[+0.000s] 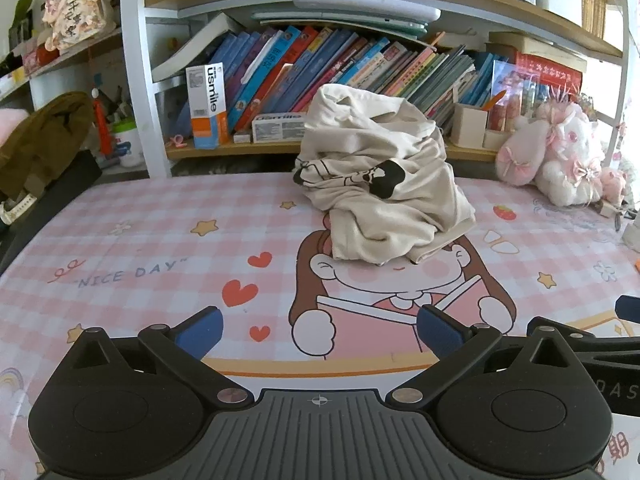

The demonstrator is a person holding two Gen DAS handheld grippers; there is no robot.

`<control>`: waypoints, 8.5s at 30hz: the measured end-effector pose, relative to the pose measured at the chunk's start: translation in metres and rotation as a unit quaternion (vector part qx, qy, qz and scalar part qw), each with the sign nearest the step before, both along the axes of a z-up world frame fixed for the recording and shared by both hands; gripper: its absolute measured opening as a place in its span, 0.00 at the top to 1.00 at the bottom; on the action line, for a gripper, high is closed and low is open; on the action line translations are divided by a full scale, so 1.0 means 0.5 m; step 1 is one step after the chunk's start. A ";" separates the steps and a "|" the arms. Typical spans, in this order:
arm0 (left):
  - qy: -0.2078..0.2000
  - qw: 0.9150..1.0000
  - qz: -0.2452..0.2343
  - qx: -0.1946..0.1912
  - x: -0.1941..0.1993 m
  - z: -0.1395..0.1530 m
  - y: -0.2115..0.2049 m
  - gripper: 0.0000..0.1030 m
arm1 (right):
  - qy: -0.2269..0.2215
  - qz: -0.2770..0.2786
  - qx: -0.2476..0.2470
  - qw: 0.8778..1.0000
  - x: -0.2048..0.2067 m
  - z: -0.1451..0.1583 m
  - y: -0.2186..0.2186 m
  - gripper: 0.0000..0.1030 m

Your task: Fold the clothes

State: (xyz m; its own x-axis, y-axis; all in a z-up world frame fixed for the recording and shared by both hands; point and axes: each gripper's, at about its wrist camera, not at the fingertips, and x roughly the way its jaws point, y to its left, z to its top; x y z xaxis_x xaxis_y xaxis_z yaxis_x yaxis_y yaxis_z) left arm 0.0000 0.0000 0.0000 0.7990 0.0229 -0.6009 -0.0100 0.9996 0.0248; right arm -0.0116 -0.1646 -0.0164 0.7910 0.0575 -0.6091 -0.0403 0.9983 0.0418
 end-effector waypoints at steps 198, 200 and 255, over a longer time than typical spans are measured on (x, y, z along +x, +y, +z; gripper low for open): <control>-0.097 0.981 0.124 -0.116 -0.179 0.257 0.305 0.95 | -0.120 0.388 -0.237 0.883 0.080 -0.016 0.276 0.14; -0.106 0.979 0.127 -0.121 -0.189 0.267 0.320 0.95 | -0.122 0.383 -0.223 0.888 0.082 -0.005 0.293 0.19; -0.016 0.985 0.054 -0.166 0.153 0.024 0.379 0.94 | 0.007 0.196 -0.096 0.976 0.358 0.085 0.123 0.93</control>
State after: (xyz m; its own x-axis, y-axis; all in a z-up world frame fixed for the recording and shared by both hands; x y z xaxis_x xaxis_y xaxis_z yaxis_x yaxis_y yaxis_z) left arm 0.0767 0.1895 0.0121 0.8212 -0.0846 -0.5643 -0.1124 0.9456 -0.3052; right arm 0.1677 -0.1029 0.0262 0.7231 0.2376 -0.6486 -0.4212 0.8959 -0.1414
